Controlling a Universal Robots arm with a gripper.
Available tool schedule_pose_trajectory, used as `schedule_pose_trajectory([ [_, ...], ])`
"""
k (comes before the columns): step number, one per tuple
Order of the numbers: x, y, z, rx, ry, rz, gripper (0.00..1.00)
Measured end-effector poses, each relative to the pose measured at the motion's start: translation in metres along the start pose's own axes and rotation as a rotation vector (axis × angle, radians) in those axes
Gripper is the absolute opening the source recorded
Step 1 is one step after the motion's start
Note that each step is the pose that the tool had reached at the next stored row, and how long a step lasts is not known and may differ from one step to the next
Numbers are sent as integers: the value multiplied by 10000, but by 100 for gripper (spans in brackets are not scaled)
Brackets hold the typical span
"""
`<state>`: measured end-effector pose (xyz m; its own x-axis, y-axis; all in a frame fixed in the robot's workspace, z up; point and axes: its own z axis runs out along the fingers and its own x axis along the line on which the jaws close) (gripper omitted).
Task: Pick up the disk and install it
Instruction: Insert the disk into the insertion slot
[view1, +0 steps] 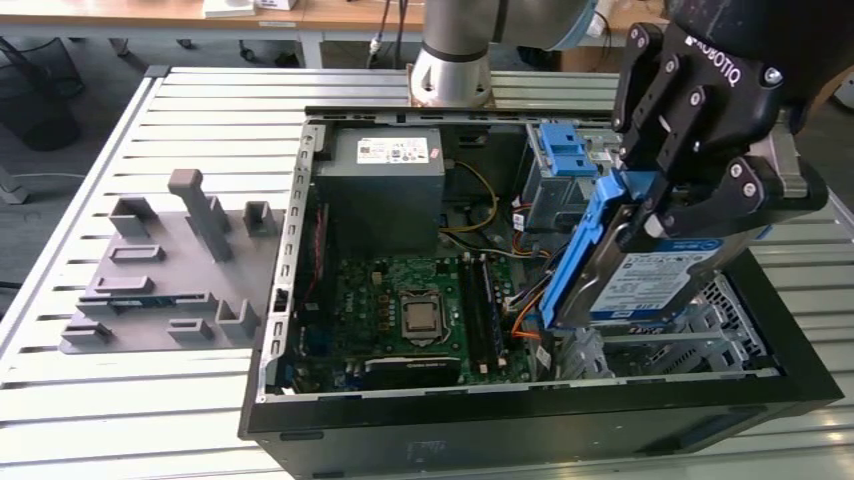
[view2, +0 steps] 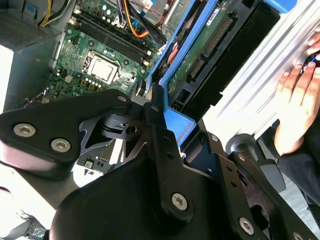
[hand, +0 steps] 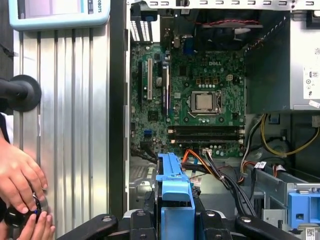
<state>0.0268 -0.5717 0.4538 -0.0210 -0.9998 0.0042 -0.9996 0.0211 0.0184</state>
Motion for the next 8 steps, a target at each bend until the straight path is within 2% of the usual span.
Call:
schedule_pose_trajectory([
  [8, -4, -169, 20, 0, 1, -2, 36],
])
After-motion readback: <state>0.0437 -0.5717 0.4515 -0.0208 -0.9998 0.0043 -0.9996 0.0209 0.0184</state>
